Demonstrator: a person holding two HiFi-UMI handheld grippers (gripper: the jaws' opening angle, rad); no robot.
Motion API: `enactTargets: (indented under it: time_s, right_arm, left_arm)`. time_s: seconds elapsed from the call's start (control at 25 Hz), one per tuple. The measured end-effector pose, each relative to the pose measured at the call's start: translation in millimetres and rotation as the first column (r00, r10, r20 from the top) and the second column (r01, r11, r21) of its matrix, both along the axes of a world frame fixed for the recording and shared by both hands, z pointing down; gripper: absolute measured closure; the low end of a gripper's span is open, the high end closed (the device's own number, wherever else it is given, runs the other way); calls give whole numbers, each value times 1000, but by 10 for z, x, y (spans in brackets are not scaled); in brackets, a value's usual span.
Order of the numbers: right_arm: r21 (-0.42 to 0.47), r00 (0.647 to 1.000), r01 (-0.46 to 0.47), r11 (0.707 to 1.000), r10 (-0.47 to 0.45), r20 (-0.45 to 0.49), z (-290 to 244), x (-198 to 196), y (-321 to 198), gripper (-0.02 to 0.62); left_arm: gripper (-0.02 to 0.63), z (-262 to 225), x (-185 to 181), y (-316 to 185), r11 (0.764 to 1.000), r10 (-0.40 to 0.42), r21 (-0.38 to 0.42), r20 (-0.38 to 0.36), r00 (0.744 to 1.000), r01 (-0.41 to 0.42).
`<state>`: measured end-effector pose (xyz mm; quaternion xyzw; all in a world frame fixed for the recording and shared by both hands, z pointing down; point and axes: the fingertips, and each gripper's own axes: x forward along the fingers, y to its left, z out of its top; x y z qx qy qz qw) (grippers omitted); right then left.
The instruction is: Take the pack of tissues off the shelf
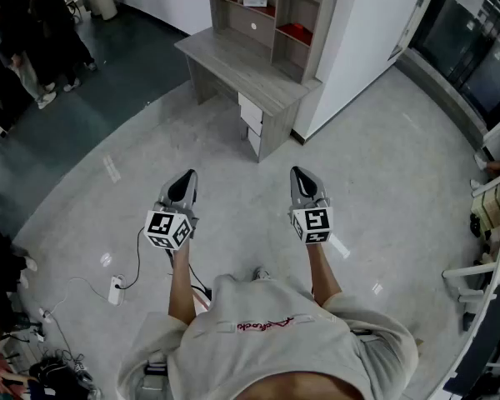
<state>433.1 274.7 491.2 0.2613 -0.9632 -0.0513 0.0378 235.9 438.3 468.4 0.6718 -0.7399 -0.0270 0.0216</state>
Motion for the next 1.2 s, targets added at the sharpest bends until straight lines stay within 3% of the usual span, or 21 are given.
enactTargets:
  time_s: [0.84, 1.2]
  right_arm:
    - [5, 996, 90, 996, -90, 19, 85, 195, -535, 592]
    - [7, 995, 97, 995, -97, -4, 178, -126, -815, 592]
  left_arm:
    - [606, 82, 411, -543, 1000, -22, -10, 0, 1000, 22]
    - [607, 145, 121, -814, 999, -37, -1, -15, 999, 37]
